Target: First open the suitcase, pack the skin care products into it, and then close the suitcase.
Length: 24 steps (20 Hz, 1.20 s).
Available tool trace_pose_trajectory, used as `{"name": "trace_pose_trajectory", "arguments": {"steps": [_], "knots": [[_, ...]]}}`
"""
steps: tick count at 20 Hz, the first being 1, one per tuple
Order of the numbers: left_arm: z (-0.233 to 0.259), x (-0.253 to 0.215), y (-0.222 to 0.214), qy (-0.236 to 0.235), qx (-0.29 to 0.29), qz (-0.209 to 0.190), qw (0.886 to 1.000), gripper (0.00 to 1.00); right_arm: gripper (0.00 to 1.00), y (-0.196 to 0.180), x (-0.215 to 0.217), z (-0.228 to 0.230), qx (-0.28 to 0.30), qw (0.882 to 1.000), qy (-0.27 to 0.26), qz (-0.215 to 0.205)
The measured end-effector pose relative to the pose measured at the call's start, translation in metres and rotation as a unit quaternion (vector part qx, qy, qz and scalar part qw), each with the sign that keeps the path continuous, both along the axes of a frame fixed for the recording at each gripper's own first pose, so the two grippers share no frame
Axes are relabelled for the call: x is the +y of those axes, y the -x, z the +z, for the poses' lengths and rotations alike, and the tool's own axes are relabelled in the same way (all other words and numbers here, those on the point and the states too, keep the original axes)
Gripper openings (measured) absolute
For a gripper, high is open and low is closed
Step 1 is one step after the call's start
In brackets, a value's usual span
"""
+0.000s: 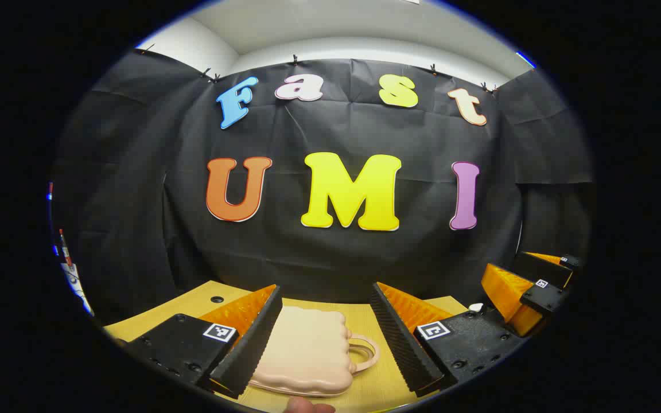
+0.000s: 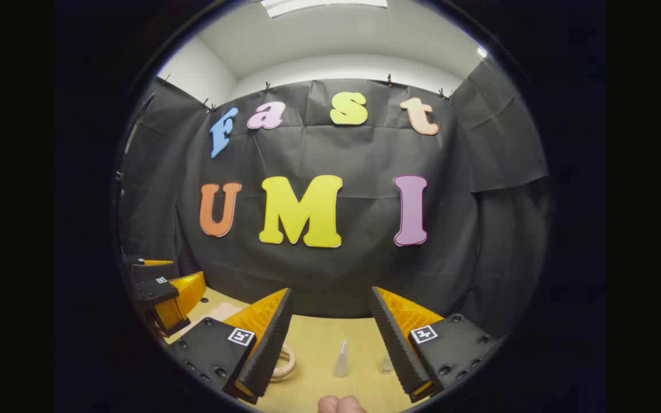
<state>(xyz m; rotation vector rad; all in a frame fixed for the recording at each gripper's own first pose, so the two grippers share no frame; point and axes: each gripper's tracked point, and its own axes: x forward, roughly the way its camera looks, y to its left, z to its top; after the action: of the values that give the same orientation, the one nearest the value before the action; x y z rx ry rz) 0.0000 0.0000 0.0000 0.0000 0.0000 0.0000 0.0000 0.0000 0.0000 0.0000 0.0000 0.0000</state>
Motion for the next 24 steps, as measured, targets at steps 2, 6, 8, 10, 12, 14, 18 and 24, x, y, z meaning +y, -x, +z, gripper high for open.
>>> {"name": "trace_pose_trajectory", "arguments": {"steps": [2, 6, 8, 10, 12, 14, 18, 24], "knots": [[-0.005, -0.004, -0.002, -0.004, 0.007, 0.0, 1.0, 0.98, 0.8, -0.005, -0.005, 0.0, 0.001, 1.0, -0.004, 0.0], [-0.004, -0.013, -0.006, -0.015, 0.005, -0.005, 1.0, 0.98, 0.8, -0.01, -0.012, -0.007, 0.004, 1.0, 0.003, -0.002], [-0.007, -0.016, -0.006, -0.012, 0.008, -0.007, 1.0, 0.98, 0.8, -0.008, -0.015, -0.01, 0.01, 1.0, 0.003, -0.001], [-0.01, -0.018, -0.007, -0.012, 0.012, -0.008, 1.0, 0.99, 0.8, -0.006, -0.016, -0.01, 0.008, 1.0, 0.007, -0.002], [-0.012, -0.021, -0.008, -0.014, 0.014, -0.011, 1.0, 0.98, 0.8, -0.006, -0.018, -0.011, 0.011, 1.0, 0.008, -0.003], [-0.015, -0.023, -0.008, -0.019, 0.015, -0.015, 1.0, 0.98, 0.8, -0.005, -0.024, -0.013, 0.014, 1.0, 0.007, -0.008], [-0.026, -0.04, -0.009, -0.031, 0.017, -0.046, 0.998, 0.99, 0.8, -0.002, -0.042, -0.023, 0.026, 0.999, 0.018, -0.02], [-0.091, -0.076, -0.027, -0.109, 0.077, -0.119, 0.984, 0.99, 0.8, 0.001, -0.089, -0.044, 0.052, 0.997, 0.04, -0.051]]}}
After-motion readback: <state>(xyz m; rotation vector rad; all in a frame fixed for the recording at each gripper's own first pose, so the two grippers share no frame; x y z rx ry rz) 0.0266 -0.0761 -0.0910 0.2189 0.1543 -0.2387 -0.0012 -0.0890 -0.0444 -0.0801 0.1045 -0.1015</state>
